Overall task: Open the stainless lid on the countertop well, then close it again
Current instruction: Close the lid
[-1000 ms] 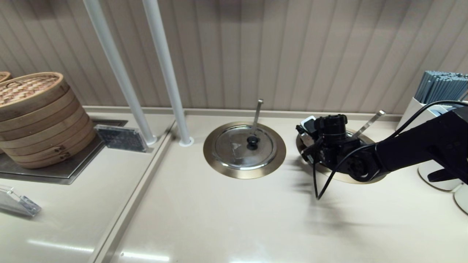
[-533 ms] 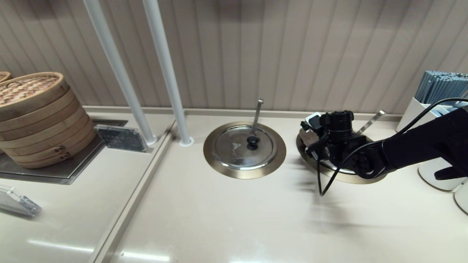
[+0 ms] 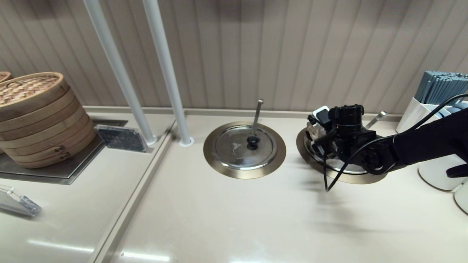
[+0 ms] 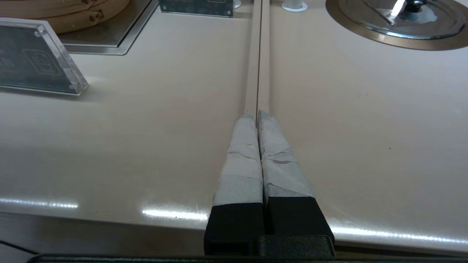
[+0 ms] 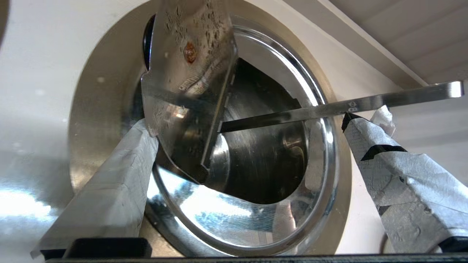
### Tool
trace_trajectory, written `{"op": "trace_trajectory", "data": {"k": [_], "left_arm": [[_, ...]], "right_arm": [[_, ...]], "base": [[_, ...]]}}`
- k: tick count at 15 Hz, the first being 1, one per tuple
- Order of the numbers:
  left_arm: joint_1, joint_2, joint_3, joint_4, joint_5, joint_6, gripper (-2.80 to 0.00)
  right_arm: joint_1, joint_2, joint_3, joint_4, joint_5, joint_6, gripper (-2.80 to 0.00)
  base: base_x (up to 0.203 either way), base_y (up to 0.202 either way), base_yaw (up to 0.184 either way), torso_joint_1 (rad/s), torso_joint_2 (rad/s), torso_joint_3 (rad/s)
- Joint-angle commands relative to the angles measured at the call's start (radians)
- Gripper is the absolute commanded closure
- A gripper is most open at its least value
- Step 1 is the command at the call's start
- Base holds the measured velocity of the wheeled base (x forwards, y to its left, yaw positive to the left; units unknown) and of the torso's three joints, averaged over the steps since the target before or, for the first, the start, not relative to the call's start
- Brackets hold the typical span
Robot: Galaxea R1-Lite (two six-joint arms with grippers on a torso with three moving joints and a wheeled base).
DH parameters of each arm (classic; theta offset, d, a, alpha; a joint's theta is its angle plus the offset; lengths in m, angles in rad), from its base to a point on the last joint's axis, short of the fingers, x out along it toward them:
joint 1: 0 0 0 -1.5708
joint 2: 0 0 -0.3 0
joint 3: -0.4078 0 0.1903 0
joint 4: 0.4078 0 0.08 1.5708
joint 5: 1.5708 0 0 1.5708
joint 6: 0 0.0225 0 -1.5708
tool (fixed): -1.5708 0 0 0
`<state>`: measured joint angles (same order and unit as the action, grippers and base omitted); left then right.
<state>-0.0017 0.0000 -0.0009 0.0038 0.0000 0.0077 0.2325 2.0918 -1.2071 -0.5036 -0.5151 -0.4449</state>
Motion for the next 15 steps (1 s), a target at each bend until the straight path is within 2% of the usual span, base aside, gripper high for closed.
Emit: {"op": "trace_trajectory", "data": {"k": [1,7,12,15], "left_arm": [[0.0,0.0,-0.001,0.001,0.0,0.0,0.0],[0.0,0.0,0.001,-0.001,0.0,0.0,0.0],[0.0,0.0,0.001,-0.001,0.0,0.0,0.0],[0.0,0.0,0.0,0.0,0.0,0.0,0.0]], "right_arm": [[-0.023,-0.026,0.011,-0.004,-0.003,-0.003,-2.8],[-0.113,-0.07,0.069,-0.052,0.0,-0.006,-2.8],[-0.155,-0.161,0.232,-0.168,0.005,-0.015,-2.8],[-0.185,-0.201,0.258,-0.199,0.017,-0.013,-2.8]], "base": [[0.0,0.0,0.0,0.0,0.0,0.0],[0.0,0.0,0.0,0.0,0.0,0.0],[0.0,0.0,0.0,0.0,0.0,0.0],[0.0,0.0,0.0,0.0,0.0,0.0]]}}
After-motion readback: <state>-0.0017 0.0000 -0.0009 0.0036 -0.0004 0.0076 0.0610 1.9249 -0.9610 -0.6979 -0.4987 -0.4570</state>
